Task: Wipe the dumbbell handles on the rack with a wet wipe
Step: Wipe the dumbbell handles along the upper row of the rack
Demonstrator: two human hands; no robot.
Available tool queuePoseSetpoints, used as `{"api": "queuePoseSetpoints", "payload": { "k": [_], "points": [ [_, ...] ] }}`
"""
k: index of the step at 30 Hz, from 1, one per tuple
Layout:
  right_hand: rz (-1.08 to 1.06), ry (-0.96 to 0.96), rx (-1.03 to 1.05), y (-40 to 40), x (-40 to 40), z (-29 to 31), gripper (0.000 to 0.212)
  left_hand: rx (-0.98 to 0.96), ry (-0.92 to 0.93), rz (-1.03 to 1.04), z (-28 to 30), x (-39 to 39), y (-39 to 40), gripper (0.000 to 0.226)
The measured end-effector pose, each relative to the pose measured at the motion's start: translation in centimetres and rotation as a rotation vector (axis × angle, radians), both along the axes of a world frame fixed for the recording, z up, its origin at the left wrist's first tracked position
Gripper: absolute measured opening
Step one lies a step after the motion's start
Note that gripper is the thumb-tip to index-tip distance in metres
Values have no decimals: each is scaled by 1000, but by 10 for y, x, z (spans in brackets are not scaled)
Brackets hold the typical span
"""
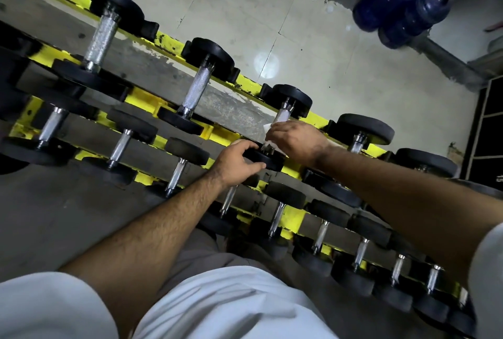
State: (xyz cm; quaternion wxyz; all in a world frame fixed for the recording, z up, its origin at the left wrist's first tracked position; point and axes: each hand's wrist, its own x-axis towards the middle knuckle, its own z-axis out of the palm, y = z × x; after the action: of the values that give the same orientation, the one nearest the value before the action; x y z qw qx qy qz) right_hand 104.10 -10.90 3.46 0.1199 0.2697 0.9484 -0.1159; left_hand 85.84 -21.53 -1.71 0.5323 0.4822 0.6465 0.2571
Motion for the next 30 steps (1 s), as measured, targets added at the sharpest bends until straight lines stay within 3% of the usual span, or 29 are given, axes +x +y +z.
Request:
{"api": "queuePoseSetpoints", "payload": {
  "k": [6, 10, 13, 16, 21, 25, 30],
  "points": [
    [-484, 283, -145, -3, -14, 14, 21, 29, 43, -77, 1, -3, -1, 57],
    [-912, 401, -490, 1, -19, 11, 16, 76, 117, -155, -5, -3, 1, 57],
    [-1234, 547, -806, 5, -23, 16, 19, 98, 200, -167, -6, 2, 4, 48],
    [-1460, 575, -1130, 6, -22, 28, 18, 112, 224, -163, -7, 4, 5, 39],
    [-1571, 575, -1391, 5, -18, 33, 24, 154, 363, -213, -5, 6, 3, 19],
    [-1555, 558, -1443, 4, -15, 35, 30, 234, 510, -250, 2, 17, -1, 25],
    [-1539, 694, -1465, 10, -3, 33, 22, 339, 710, -307, 17, 31, -3, 34]
  ]
}}
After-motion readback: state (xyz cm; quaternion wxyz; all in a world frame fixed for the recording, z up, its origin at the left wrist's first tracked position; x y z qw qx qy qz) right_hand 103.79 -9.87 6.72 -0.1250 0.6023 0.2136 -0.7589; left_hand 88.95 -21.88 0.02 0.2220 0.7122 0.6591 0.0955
